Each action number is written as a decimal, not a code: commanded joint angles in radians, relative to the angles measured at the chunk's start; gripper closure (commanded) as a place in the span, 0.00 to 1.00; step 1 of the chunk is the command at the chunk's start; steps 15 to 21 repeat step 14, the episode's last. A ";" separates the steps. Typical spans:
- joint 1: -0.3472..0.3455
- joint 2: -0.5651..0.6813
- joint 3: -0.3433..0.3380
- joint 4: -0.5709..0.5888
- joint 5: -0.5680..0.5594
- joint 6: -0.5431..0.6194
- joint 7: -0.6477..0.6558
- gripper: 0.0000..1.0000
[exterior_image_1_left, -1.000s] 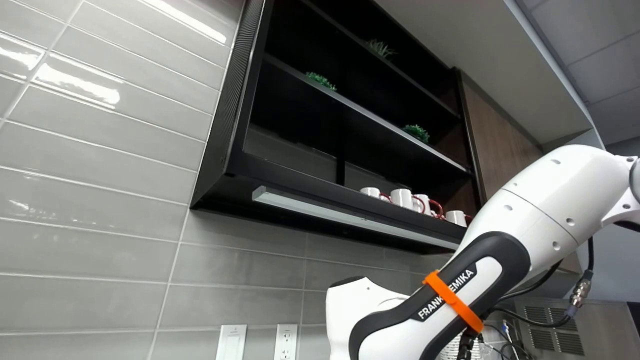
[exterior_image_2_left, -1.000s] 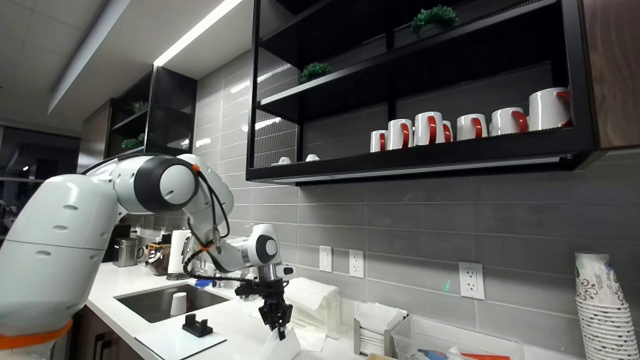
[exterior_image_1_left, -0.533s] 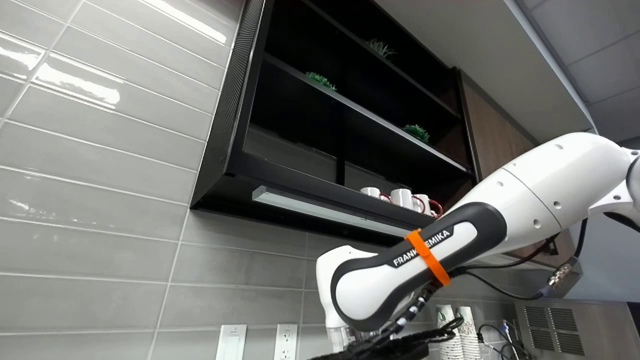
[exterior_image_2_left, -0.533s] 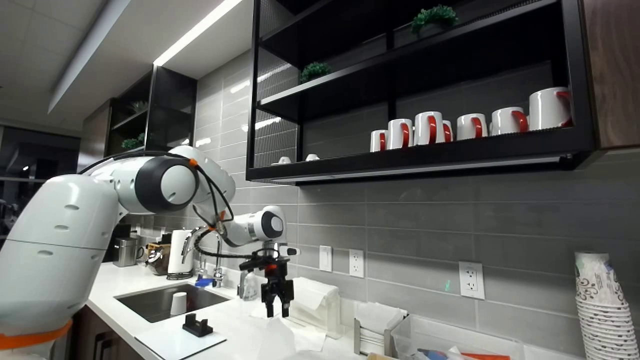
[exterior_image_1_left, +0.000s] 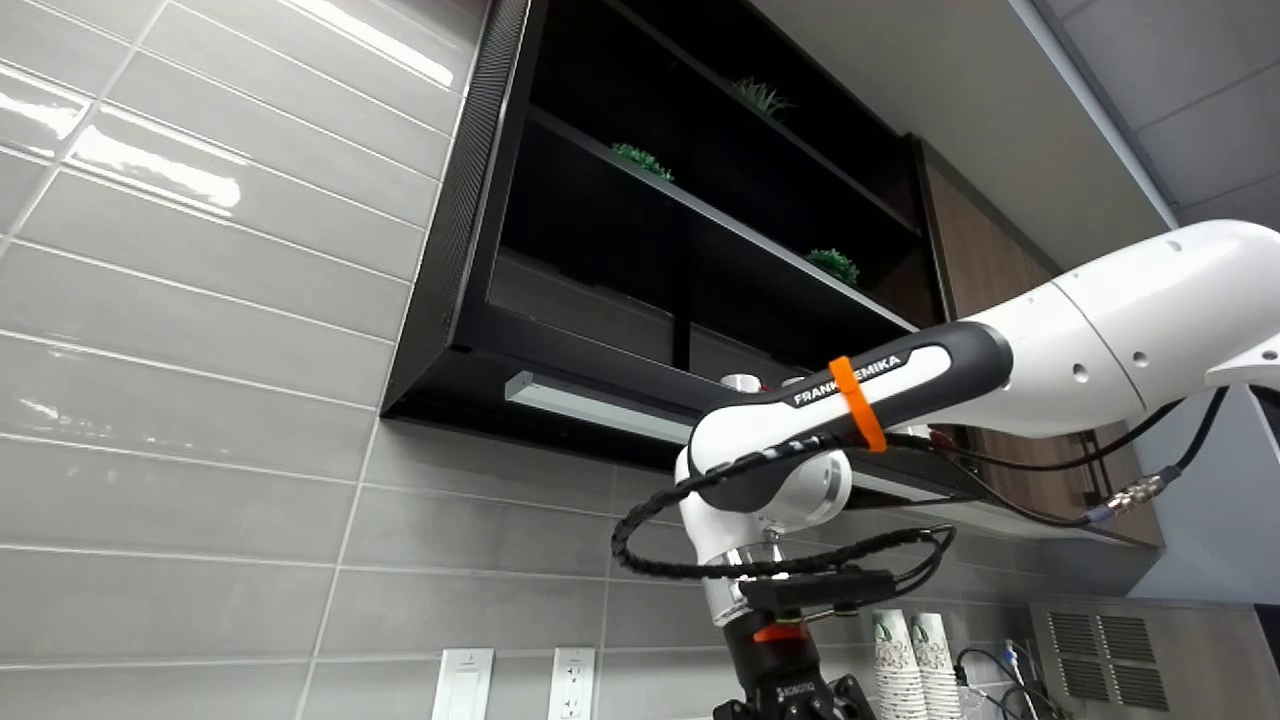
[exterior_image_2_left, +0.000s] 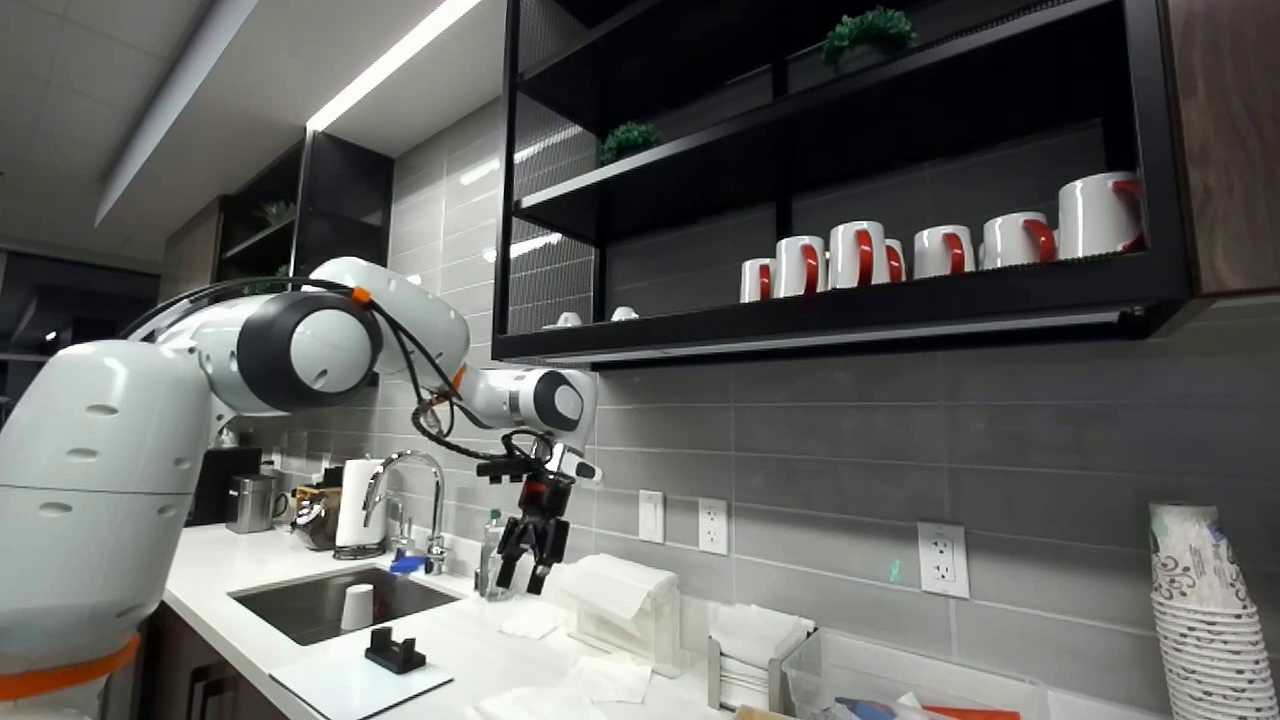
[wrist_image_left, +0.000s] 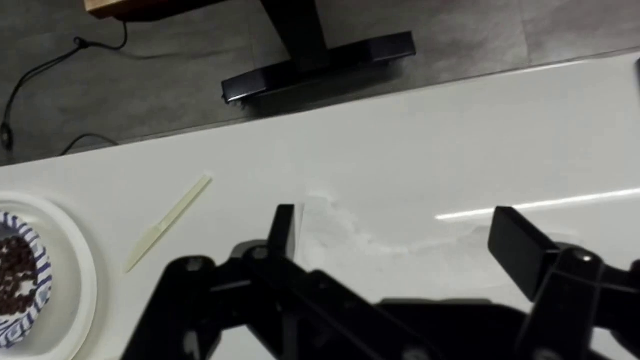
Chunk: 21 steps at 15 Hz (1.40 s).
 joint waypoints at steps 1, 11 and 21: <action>-0.059 -0.106 -0.036 -0.042 0.163 -0.067 -0.062 0.00; -0.164 -0.328 -0.140 -0.156 0.215 0.058 -0.256 0.00; -0.164 -0.356 -0.138 -0.185 0.215 0.068 -0.265 0.00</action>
